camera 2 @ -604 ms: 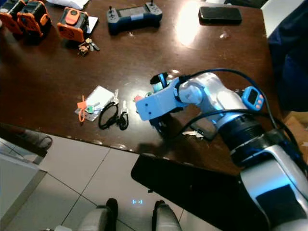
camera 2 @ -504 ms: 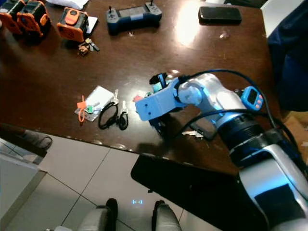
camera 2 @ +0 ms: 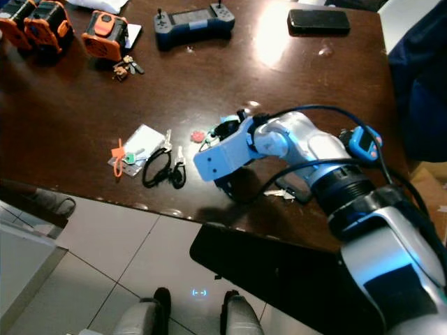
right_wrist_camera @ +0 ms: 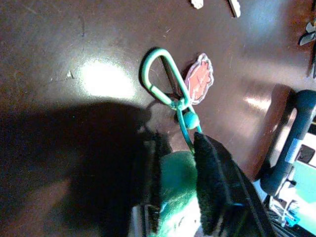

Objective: Hang keys on a hook

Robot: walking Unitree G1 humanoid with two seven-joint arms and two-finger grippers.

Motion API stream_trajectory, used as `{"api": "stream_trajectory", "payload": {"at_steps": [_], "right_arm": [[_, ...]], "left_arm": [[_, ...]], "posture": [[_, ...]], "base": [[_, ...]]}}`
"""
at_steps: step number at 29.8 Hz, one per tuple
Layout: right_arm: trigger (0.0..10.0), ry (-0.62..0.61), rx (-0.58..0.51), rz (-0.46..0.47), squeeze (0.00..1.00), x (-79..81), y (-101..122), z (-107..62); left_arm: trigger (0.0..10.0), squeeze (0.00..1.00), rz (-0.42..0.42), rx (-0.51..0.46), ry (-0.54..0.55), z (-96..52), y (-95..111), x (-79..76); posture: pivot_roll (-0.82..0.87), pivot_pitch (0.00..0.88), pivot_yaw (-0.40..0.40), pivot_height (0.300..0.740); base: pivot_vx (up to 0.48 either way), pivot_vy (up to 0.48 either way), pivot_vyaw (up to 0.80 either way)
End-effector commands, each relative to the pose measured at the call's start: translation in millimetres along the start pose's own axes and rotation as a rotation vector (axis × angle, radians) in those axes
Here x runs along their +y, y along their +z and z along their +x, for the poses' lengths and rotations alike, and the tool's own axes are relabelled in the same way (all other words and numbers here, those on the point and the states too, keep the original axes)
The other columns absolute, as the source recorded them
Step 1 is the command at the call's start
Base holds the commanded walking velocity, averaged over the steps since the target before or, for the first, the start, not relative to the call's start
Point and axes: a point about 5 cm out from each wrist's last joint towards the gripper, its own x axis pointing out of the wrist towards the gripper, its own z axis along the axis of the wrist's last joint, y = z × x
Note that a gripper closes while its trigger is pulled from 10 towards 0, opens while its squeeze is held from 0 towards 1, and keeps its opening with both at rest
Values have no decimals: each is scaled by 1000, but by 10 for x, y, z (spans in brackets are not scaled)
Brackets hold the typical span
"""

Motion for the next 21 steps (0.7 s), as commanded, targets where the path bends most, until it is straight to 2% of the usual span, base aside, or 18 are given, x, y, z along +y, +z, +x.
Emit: {"api": "stream_trajectory", "payload": {"at_steps": [1,12,21], "right_arm": [[0,5,-12,-24,0,-17,33,23],[0,-29,-17,-36,0,-62,15,9],[0,-127,-36,-46,0,-162,33,-15]], "left_arm": [[10000,0,-22,72,-19,-32,-230,-91],[10000,0,-26,77,-23,-34,-251,-112],[10000,0,-25,77,-25,-33,-254,-124]], "posture": [[-81,281,52,740],[-89,288,50,740],[-94,287,53,740]], "base": [[0,0,0],[0,0,0],[0,0,0]]}}
